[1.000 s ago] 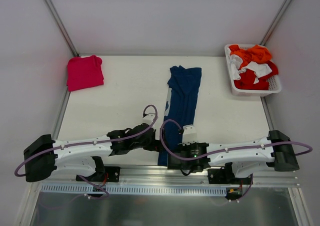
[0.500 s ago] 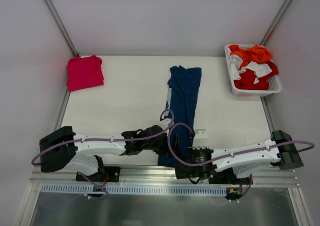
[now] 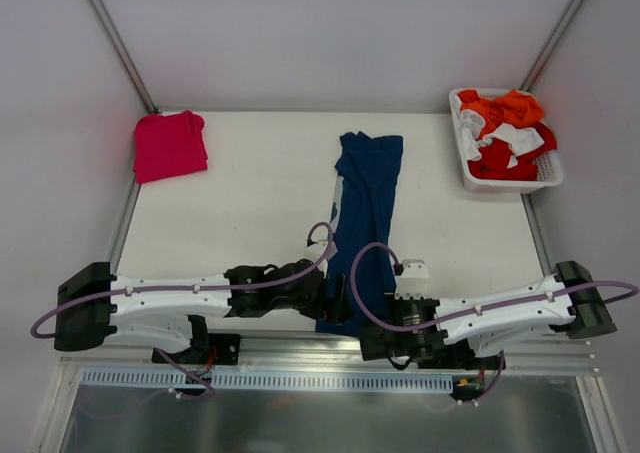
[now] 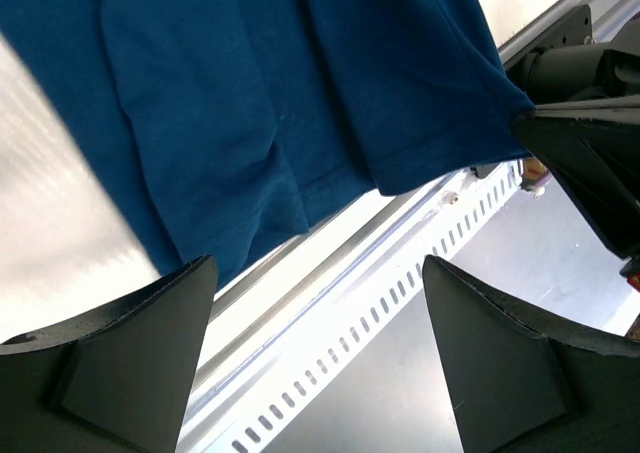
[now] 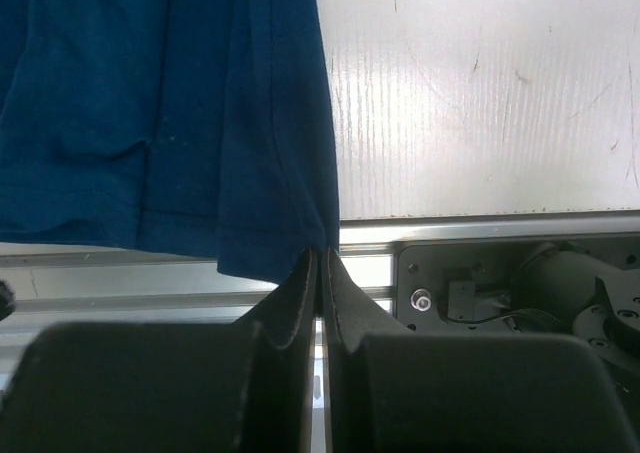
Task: Fold and stack the t-shirts
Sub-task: Rotate the tshirt 90 degrees
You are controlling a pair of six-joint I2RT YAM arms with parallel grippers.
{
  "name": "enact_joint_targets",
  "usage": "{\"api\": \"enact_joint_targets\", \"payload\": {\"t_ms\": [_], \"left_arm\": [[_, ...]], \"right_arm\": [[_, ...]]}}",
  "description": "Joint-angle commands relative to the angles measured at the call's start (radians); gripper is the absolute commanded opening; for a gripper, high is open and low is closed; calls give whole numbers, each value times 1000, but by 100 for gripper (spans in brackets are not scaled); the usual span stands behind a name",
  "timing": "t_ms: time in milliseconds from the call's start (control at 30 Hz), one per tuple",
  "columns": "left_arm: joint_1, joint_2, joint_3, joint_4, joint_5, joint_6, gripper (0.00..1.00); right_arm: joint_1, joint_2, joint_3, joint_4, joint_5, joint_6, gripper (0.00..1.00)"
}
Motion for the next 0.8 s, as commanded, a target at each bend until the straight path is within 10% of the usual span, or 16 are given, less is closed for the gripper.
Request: {"api": "enact_joint_targets", "payload": {"t_ms": [0, 767], "left_arm": [[-20, -52, -4, -91, -52, -28, 85], [-103, 103, 46, -143, -141, -50, 83]], "right_arm": [[5, -10, -4, -198, -15, 48, 0], [20, -1, 2, -193, -3, 59, 1]]}}
